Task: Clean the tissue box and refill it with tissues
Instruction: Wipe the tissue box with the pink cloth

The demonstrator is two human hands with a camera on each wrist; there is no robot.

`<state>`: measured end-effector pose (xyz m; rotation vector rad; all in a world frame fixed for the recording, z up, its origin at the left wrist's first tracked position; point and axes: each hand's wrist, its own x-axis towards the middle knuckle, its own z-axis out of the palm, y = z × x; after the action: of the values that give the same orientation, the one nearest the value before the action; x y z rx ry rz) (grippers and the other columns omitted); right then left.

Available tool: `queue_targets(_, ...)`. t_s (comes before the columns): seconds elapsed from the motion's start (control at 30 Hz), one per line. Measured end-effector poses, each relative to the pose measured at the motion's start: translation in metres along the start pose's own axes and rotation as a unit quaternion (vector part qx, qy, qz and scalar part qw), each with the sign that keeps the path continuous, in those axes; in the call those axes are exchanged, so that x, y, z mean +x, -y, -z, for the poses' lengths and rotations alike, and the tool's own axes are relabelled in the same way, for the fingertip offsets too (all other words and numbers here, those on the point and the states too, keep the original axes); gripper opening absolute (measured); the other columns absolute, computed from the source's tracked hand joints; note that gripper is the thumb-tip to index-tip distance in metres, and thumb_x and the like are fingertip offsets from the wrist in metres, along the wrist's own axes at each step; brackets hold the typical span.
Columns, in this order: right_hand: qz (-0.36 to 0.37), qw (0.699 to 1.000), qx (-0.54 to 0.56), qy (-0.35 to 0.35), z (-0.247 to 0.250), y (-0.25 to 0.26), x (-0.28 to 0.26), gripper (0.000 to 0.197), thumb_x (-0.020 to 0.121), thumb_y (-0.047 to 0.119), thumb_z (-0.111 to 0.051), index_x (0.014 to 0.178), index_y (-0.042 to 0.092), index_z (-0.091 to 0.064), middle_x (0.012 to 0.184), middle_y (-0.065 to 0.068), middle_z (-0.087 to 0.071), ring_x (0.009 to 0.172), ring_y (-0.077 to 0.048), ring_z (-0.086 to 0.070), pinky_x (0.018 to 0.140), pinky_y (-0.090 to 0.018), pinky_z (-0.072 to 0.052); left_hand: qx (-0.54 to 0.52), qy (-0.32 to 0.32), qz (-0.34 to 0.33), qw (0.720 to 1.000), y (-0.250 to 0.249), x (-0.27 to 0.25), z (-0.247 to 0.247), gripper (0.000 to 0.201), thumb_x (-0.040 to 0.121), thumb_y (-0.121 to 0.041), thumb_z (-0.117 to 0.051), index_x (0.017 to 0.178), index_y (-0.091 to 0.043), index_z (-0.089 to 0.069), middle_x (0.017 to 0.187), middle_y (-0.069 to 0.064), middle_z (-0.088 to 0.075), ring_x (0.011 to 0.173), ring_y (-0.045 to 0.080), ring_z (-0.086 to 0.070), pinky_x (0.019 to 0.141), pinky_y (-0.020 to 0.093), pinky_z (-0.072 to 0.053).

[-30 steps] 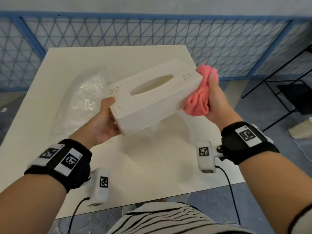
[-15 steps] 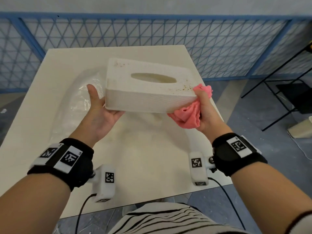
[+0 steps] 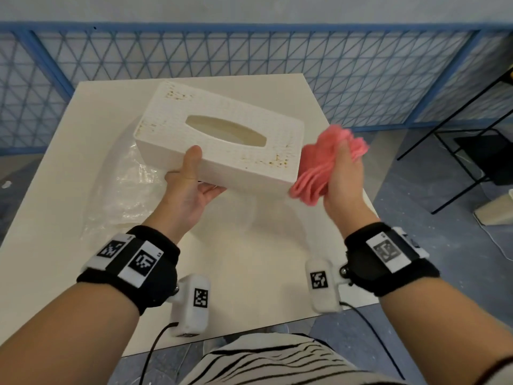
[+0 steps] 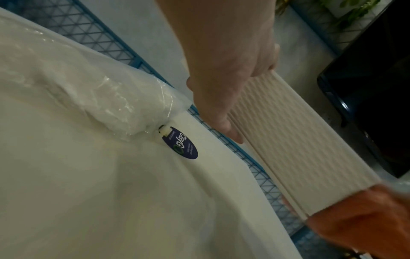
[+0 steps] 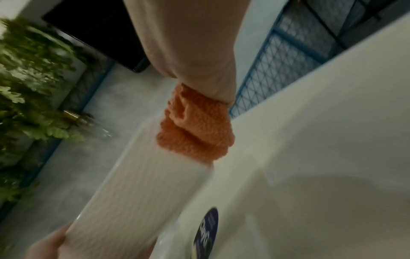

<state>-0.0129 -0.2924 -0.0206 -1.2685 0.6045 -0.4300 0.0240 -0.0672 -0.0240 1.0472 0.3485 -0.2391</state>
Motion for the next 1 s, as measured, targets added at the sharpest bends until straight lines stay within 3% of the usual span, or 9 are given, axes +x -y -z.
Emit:
queue_targets(0.13, 0.215, 0.95, -0.203, 0.101, -0.009, 0.023, 0.001, 0.014, 0.1, 0.034, -0.04, 0.095, 0.033, -0.053, 0.102, 0.009, -0.061, 0.069, -0.003, -0.064, 0.054, -0.015, -0.053, 0.027, 0.026, -0.008, 0.999, 0.006, -0.005, -0.002, 0.061, 0.08, -0.037, -0.066, 0.121, -0.018, -0.024, 0.119, 0.003, -0.051, 0.109, 0.03, -0.061, 0.08, 0.044, -0.058)
queue_targets(0.23, 0.31, 0.85, -0.403, 0.138, -0.007, 0.0, 0.007, 0.028, 0.097, 0.044, -0.04, 0.107, 0.025, -0.059, 0.105, 0.002, -0.063, 0.089, -0.021, -0.064, 0.071, -0.047, -0.056, 0.035, 0.045, -0.012, 0.998, 0.011, -0.008, -0.003, 0.086, 0.061, -0.044, -0.073, 0.126, -0.021, -0.023, 0.126, 0.006, -0.047, 0.107, 0.031, -0.063, 0.079, 0.046, -0.058)
queue_targets(0.33, 0.366, 0.827, -0.401, 0.145, 0.002, -0.016, -0.004, 0.03, 0.098, 0.036, -0.038, 0.102, 0.017, -0.061, 0.098, -0.005, -0.065, 0.087, -0.026, -0.061, 0.076, -0.043, -0.05, 0.038, 0.033, -0.016, 0.999, 0.015, -0.009, -0.002, 0.095, 0.055, -0.048, -0.073, 0.13, -0.02, -0.021, 0.124, 0.006, -0.05, 0.104, 0.029, -0.064, 0.078, 0.046, -0.058)
queue_targets(0.43, 0.447, 0.785, -0.367, 0.222, -0.001, -0.029, -0.051, 0.042, 0.099, 0.031, -0.032, 0.095, 0.006, -0.065, 0.097, -0.011, -0.067, 0.092, -0.02, -0.054, 0.084, -0.033, -0.04, 0.022, 0.008, -0.028, 0.999, 0.015, -0.005, -0.005, 0.076, 0.068, -0.042, -0.068, 0.124, -0.02, -0.021, 0.12, 0.007, -0.052, 0.1, 0.025, -0.066, 0.077, 0.046, -0.058)
queue_targets(0.6, 0.46, 0.694, -0.475, 0.285, 0.006, -0.028, -0.043, 0.043, 0.099, 0.038, -0.033, 0.116, 0.012, -0.063, 0.128, -0.011, -0.062, 0.123, -0.034, -0.053, 0.103, -0.048, -0.038, 0.013, -0.002, -0.024, 1.0, 0.014, -0.002, -0.009, 0.076, 0.069, -0.037, -0.067, 0.124, -0.018, -0.018, 0.117, 0.009, -0.055, 0.099, 0.029, -0.066, 0.077, 0.048, -0.058)
queue_targets(0.67, 0.424, 0.705, -0.486, 0.295, 0.01, -0.02, -0.032, 0.039, 0.095, 0.036, -0.037, 0.123, 0.018, -0.059, 0.137, -0.009, -0.055, 0.128, -0.039, -0.048, 0.108, -0.053, -0.031, 0.002, 0.001, -0.018, 1.0, 0.013, 0.0, -0.008, 0.07, 0.069, -0.037, -0.067, 0.118, -0.021, -0.019, 0.119, 0.01, -0.055, 0.099, 0.027, -0.067, 0.073, 0.045, -0.059)
queue_targets(0.8, 0.338, 0.829, -0.367, 0.253, 0.004, -0.013, -0.042, 0.031, 0.092, 0.035, -0.035, 0.121, 0.036, -0.046, 0.115, 0.009, -0.056, 0.097, -0.043, -0.065, 0.091, -0.047, -0.049, 0.026, -0.005, -0.029, 0.999, 0.012, 0.0, -0.009, 0.062, 0.079, -0.037, -0.066, 0.117, -0.02, -0.02, 0.115, 0.006, -0.054, 0.097, 0.023, -0.066, 0.074, 0.043, -0.059)
queue_targets(0.9, 0.369, 0.825, -0.345, 0.252, -0.007, -0.022, -0.062, 0.035, 0.09, 0.026, -0.036, 0.122, 0.03, -0.049, 0.121, -0.004, -0.062, 0.106, -0.04, -0.061, 0.098, -0.058, -0.043, 0.027, -0.022, -0.028, 0.999, 0.016, -0.002, -0.013, 0.059, 0.087, -0.03, -0.064, 0.124, -0.017, -0.02, 0.112, 0.006, -0.054, 0.099, 0.026, -0.065, 0.076, 0.046, -0.058)
queue_targets(1.0, 0.389, 0.814, -0.323, 0.288, -0.026, -0.029, -0.07, 0.031, 0.095, 0.022, -0.044, 0.12, 0.011, -0.058, 0.121, -0.011, -0.064, 0.117, -0.029, -0.055, 0.099, -0.056, -0.042, 0.062, -0.013, -0.034, 0.997, 0.024, -0.005, -0.021, 0.061, 0.082, -0.033, -0.071, 0.118, -0.015, -0.024, 0.105, 0.006, -0.06, 0.088, 0.025, -0.069, 0.065, 0.04, -0.059)
